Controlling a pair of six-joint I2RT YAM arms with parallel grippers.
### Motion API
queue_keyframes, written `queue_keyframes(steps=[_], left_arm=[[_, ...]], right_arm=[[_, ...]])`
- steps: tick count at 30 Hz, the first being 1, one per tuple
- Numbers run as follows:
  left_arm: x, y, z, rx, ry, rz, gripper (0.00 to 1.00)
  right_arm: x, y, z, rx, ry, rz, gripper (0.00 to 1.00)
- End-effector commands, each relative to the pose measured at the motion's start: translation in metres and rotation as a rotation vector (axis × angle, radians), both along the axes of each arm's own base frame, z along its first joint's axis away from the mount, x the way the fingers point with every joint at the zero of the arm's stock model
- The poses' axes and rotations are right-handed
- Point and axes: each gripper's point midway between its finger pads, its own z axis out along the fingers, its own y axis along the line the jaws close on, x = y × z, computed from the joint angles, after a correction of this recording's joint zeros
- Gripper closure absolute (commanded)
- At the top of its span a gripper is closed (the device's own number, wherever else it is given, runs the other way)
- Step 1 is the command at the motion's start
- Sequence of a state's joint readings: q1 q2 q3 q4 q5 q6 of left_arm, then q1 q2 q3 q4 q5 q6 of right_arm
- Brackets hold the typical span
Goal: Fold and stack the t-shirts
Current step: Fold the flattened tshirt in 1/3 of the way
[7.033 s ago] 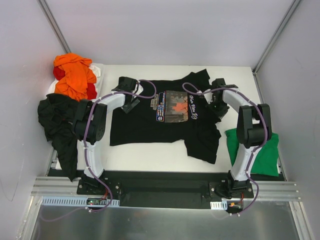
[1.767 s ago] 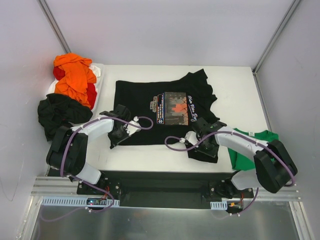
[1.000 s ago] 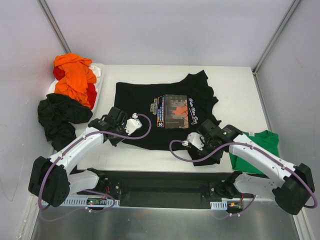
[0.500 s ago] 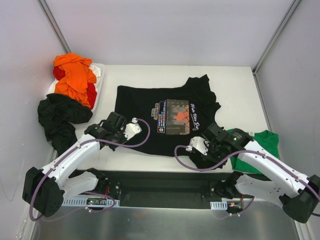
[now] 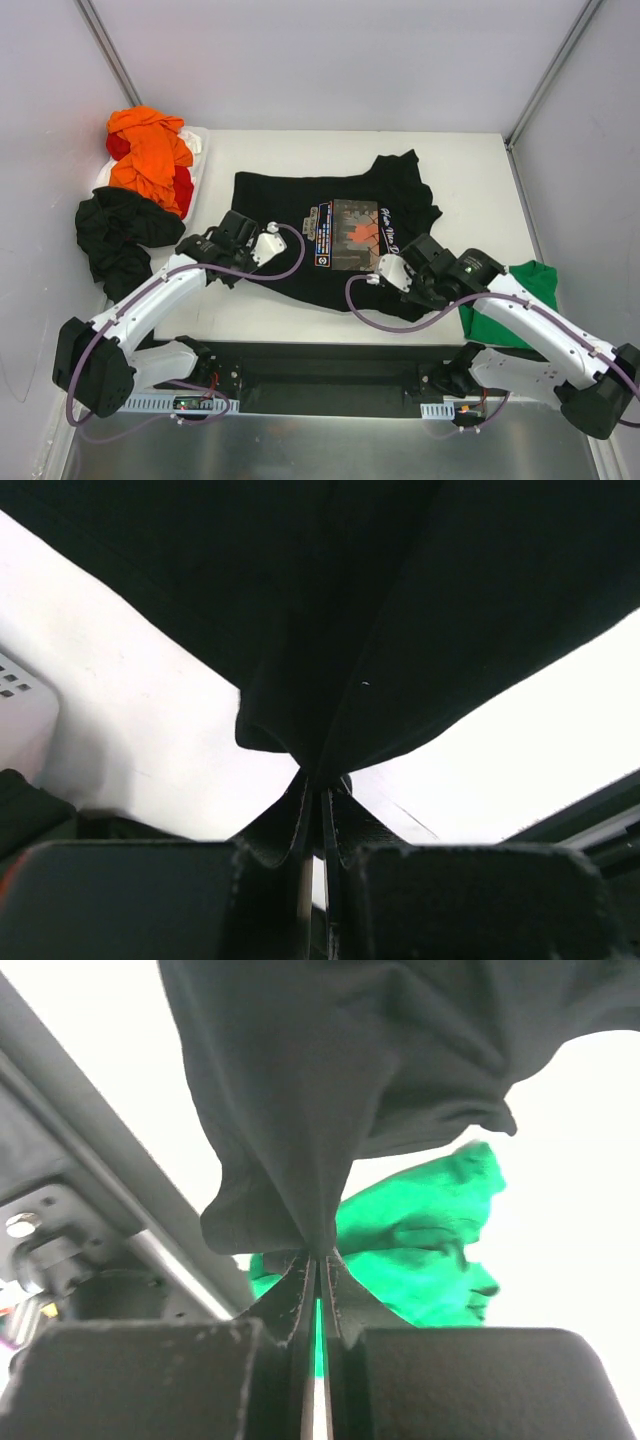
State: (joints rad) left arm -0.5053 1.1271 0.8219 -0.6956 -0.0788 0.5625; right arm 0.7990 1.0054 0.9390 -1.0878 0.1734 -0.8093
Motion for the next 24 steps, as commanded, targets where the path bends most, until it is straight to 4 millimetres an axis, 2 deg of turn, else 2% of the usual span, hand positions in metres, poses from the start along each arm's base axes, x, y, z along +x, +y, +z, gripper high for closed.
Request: queue_keyframes(steps=[1, 12, 16, 23, 24], left_arm=[[0.020, -0.001, 0.008, 0.036, -0.059, 0.008, 1.00], [0.047, 0.003, 0.001, 0.063, -0.108, 0.061, 1.00], [0.061, 0.008, -0.001, 0.067, -0.110, 0.094, 1.00], [0.092, 0.017, -0.005, 0.090, -0.121, 0.149, 1.00], [0.095, 0.019, -0.009, 0.106, -0.110, 0.155, 1.00]], right_arm=[[0.032, 0.002, 0.023, -0.024, -0.142, -0.027, 0.99], [0.076, 0.001, 0.035, -0.065, -0.231, -0.129, 0.99], [0.099, -0.003, 0.043, -0.066, -0.267, -0.185, 0.99], [0.140, 0.001, 0.045, -0.067, -0.268, -0.235, 0.99], [0.146, 0.002, 0.039, -0.083, -0.252, -0.237, 0.99]])
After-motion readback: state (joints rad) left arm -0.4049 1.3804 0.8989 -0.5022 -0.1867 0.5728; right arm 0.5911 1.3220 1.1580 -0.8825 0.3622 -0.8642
